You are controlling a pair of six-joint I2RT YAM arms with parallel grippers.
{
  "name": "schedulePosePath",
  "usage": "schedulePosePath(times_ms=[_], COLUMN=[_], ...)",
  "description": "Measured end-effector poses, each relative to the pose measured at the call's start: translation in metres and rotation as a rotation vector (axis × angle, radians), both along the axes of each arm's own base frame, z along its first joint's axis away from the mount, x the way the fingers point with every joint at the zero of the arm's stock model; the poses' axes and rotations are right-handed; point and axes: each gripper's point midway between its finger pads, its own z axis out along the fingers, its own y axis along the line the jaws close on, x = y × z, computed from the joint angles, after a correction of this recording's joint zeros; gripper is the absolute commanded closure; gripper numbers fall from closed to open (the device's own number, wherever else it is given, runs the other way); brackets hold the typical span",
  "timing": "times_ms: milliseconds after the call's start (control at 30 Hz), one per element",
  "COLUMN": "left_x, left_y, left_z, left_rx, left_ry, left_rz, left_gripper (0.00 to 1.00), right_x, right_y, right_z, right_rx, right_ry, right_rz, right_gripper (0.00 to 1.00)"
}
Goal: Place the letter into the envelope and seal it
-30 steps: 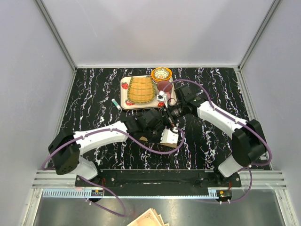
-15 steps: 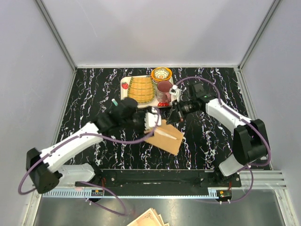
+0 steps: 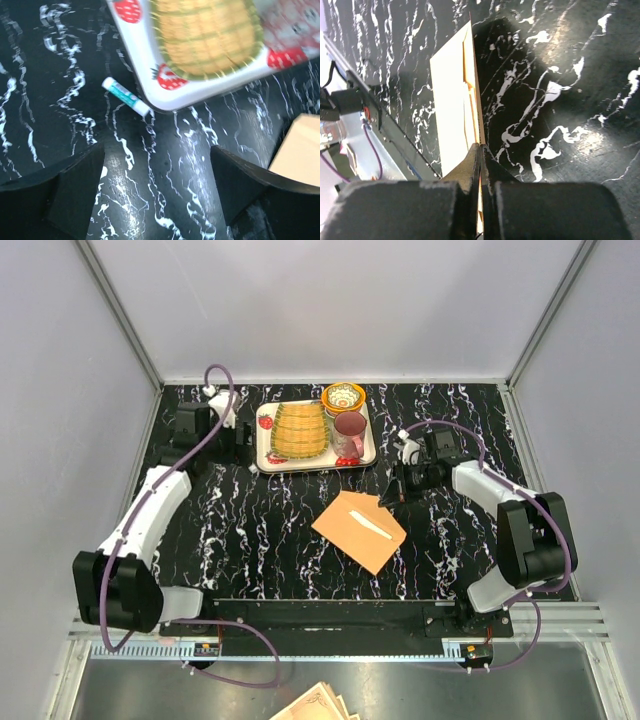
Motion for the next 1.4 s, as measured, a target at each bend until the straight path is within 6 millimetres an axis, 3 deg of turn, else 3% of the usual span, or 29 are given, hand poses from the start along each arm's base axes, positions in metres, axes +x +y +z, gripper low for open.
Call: schedulePosePath(times_ms=[233, 533, 733, 967, 1400], left_x=[0.051, 0.094, 0.097, 0.109, 0.105], left_y=[0.044, 0.067, 0.068, 0.064, 0.062], left_z=[-0.010, -0.071, -0.101, -0.114, -0.151], left_rx=[-0.011, 0.016, 0.016, -0.014, -0.023], left_ry=[0.049, 0.212, 0.295, 0.327, 0.444], left_rz=[0.371, 0.662, 0.735, 0.779, 0.851], left_gripper=[0.16, 0.29, 0.29, 0.31, 0.37], right_x=[0.010, 0.017, 0.016, 0.018, 0.014], right_y=[-0.009, -0.012, -0.013, -0.013, -0.012], right_z=[-0.011, -0.016, -0.020, -0.016, 0.009], right_rx=[-0.062, -0.089, -0.096, -0.097, -0.073], right_ry=[-0.023, -0.049, -0.032, -0.024, -0.055], right_rz=[-0.056, -0.068, -0.069, -0.074, -0.072], right_gripper=[0.95, 0.71, 0.50, 0.29, 0.25])
